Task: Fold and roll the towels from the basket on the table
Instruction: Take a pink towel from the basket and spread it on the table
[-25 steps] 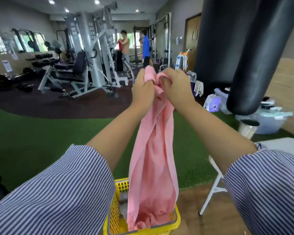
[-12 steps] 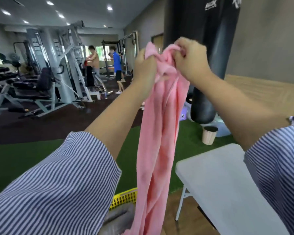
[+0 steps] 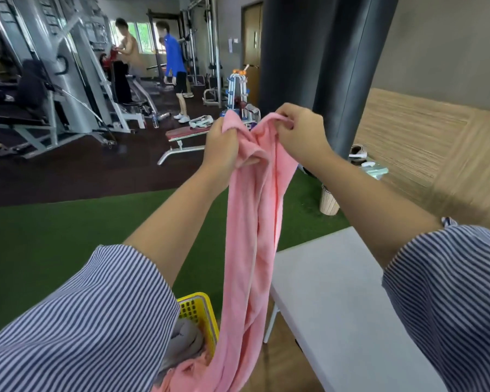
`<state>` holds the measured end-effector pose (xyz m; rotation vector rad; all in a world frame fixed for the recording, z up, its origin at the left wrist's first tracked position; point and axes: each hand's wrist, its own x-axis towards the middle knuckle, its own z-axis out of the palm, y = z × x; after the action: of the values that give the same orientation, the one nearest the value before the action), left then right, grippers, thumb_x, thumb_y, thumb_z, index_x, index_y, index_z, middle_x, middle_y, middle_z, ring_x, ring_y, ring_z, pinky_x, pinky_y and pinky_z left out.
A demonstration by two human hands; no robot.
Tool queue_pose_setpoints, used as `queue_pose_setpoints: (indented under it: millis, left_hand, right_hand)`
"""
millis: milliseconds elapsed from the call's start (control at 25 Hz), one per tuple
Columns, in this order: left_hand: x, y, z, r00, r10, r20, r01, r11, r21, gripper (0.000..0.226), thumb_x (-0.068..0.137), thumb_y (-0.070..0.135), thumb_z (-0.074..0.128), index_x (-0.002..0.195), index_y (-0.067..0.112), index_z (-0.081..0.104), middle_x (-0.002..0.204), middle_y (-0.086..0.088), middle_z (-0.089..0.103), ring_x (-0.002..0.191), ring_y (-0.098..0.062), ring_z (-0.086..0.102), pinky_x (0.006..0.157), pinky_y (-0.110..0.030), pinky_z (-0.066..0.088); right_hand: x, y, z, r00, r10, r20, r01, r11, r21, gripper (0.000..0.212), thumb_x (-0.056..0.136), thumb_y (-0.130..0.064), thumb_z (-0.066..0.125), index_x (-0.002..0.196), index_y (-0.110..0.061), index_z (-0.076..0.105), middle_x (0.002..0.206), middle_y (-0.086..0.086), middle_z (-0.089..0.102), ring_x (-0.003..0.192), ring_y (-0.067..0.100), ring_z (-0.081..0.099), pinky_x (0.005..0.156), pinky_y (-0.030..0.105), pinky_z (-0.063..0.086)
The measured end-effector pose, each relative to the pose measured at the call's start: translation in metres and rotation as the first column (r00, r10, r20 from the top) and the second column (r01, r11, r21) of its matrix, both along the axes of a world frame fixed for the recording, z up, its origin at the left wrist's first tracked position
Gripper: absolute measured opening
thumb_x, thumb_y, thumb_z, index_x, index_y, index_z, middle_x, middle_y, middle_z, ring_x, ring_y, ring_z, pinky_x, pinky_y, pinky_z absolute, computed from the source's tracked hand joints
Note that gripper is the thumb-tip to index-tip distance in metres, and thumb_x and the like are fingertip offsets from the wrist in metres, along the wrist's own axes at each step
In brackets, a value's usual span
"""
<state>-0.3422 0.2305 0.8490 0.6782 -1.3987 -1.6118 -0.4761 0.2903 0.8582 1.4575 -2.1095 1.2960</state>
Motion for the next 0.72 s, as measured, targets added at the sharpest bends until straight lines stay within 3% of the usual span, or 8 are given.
queue_pose_setpoints:
  millis: [80, 200, 280, 440, 560, 640, 720]
  left_hand:
    - [-0.032, -0.036, -0.019, 0.999, -0.004, 0.033, 0.004, 1.0, 0.004, 0.028, 0.099, 0.008, 0.035, 0.085, 0.018, 0.057, 0.099, -0.027, 0.063, 0.077, -0.037, 0.068, 0.071, -0.055, 0.058]
    - [-0.081, -0.109, -0.042, 0.997, 0.058, 0.06, -0.061, 0.997, 0.052, 0.039, 0.091, 0.001, 0.035, 0.071, 0.019, 0.064, 0.094, -0.026, 0.063, 0.086, -0.039, 0.065, 0.081, -0.045, 0.056]
    - [-0.109, -0.166, -0.046, 0.984, 0.147, 0.098, -0.154, 0.986, 0.062, 0.037, 0.082, -0.002, 0.035, 0.065, 0.018, 0.06, 0.082, -0.014, 0.06, 0.082, -0.029, 0.06, 0.077, -0.037, 0.049]
    - [-0.167, -0.278, -0.034, 0.974, 0.199, 0.104, -0.206, 0.977, 0.062, 0.033, 0.062, 0.006, 0.039, 0.059, 0.023, 0.068, 0.083, -0.01, 0.061, 0.084, -0.028, 0.06, 0.072, -0.035, 0.048]
    - [-0.207, -0.346, -0.003, 0.971, 0.231, -0.064, -0.227, 0.971, 0.069, 0.025, 0.08, 0.011, 0.046, 0.089, 0.021, 0.066, 0.091, -0.01, 0.063, 0.089, -0.03, 0.064, 0.082, -0.045, 0.051]
    - [-0.227, -0.38, 0.036, 0.953, 0.212, -0.217, -0.215, 0.977, 0.009, 0.018, 0.095, 0.017, 0.042, 0.101, 0.012, 0.058, 0.085, -0.006, 0.061, 0.08, -0.024, 0.063, 0.086, -0.048, 0.051]
    - [-0.24, -0.397, 0.083, 0.903, 0.162, -0.397, -0.19, 0.981, -0.032, 0.025, 0.099, 0.017, 0.038, 0.113, 0.004, 0.053, 0.092, -0.008, 0.062, 0.083, -0.024, 0.066, 0.084, -0.048, 0.055]
  right_hand:
    - [-0.035, -0.025, -0.019, 0.998, -0.033, 0.056, 0.032, 0.999, 0.025, 0.028, 0.086, -0.005, 0.041, 0.098, -0.009, 0.066, 0.093, 0.008, 0.067, 0.077, 0.016, 0.052, 0.059, 0.011, 0.039]
    - [-0.108, -0.073, -0.045, 0.985, -0.128, 0.112, 0.119, 0.99, 0.081, 0.026, 0.088, -0.007, 0.041, 0.096, -0.01, 0.065, 0.089, 0.008, 0.067, 0.079, 0.02, 0.058, 0.073, 0.03, 0.048]
    - [-0.168, -0.106, -0.059, 0.966, -0.211, 0.151, 0.19, 0.971, 0.142, 0.025, 0.09, -0.011, 0.042, 0.1, -0.011, 0.065, 0.096, 0.01, 0.068, 0.087, 0.022, 0.06, 0.079, 0.029, 0.046]
    - [-0.289, -0.158, -0.072, 0.884, -0.394, 0.251, 0.337, 0.91, 0.242, 0.022, 0.089, -0.014, 0.044, 0.095, -0.011, 0.065, 0.087, 0.01, 0.066, 0.084, 0.028, 0.06, 0.07, 0.027, 0.042]
    - [-0.358, -0.185, -0.042, 0.781, -0.526, 0.338, 0.489, 0.851, 0.192, 0.028, 0.084, -0.012, 0.043, 0.1, -0.011, 0.066, 0.096, 0.017, 0.067, 0.092, 0.034, 0.063, 0.084, 0.038, 0.05]
    - [-0.393, -0.195, 0.004, 0.737, -0.52, 0.432, 0.564, 0.825, 0.034, 0.029, 0.086, -0.014, 0.045, 0.107, -0.011, 0.065, 0.105, 0.018, 0.066, 0.098, 0.032, 0.061, 0.087, 0.035, 0.047]
    - [-0.421, -0.202, 0.062, 0.764, -0.431, 0.481, 0.563, 0.809, -0.17, 0.022, 0.086, -0.02, 0.047, 0.099, -0.016, 0.065, 0.101, 0.013, 0.067, 0.09, 0.024, 0.06, 0.085, 0.034, 0.049]
